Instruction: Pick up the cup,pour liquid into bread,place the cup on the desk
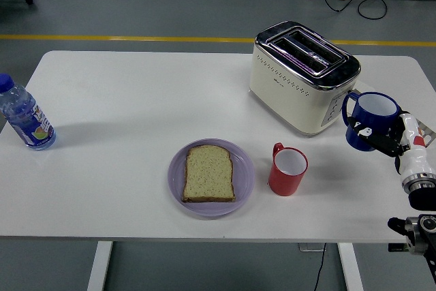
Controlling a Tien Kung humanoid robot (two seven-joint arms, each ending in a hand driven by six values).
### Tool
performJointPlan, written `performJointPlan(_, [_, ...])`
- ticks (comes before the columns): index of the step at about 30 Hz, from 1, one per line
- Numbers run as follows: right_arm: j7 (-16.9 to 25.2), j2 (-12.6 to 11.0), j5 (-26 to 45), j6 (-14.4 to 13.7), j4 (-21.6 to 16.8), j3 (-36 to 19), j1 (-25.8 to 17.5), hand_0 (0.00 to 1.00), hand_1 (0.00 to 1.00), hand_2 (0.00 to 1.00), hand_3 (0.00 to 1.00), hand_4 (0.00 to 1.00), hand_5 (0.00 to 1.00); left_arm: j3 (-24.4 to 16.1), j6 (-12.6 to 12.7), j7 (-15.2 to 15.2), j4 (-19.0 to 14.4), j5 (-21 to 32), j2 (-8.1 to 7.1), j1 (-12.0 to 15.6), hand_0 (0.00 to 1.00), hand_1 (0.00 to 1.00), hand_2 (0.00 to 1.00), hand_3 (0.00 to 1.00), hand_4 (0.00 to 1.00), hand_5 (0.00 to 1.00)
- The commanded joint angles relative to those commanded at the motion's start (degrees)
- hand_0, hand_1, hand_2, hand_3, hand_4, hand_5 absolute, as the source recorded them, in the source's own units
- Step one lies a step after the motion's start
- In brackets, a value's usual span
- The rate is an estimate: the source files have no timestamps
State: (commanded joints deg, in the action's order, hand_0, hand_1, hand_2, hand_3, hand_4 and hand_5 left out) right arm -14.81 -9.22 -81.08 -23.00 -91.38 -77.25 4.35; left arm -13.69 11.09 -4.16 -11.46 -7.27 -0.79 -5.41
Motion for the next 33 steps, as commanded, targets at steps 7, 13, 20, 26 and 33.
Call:
performJointPlan(7, [-2.05, -0.23, -1.27, -0.22, -2.34, 1.35, 0.72, 0.437, 0.45, 0.575, 0.577, 0.619, 0.002, 0.1, -0.01, 0.0, -0.01, -0.01, -0.01, 0.02, 0.633, 0.641, 0.651, 0.504, 0.24, 0.862])
performJointPlan(13, [-4.18, -1.08, -3.72, -0.68, -2.22, 3.63, 2.96, 0.437, 0.449, 0.573, 0.578, 0.617, 0.002, 0.02, 0.01, 0.01, -0.03, 0.06, 0.0, -0.04, 0.633, 0.641, 0.651, 0.504, 0.24, 0.861])
performJointPlan(20, [-7.5, -3.15, -8.05, -0.15, -2.54, 7.24, 6.42, 0.437, 0.442, 0.571, 0.579, 0.621, 0.002, -0.06, 0.02, 0.02, -0.02, 0.36, -0.03, 0.05, 0.633, 0.641, 0.651, 0.503, 0.239, 0.86])
performJointPlan(26, [-8.79, -4.22, -8.7, 0.81, -2.61, 11.7, 9.66, 0.437, 0.433, 0.568, 0.579, 0.632, 0.002, 0.2, 0.02, 0.03, -0.04, 0.46, 0.03, 0.19, 0.633, 0.641, 0.651, 0.503, 0.24, 0.861])
performJointPlan(33, [-10.28, -5.73, -9.02, 1.67, -2.87, 17.09, 14.21, 0.437, 0.432, 0.564, 0.581, 0.639, 0.002, 0.47, 0.02, 0.01, -0.01, 0.68, 0.02, 0.39, 0.633, 0.641, 0.651, 0.504, 0.241, 0.865])
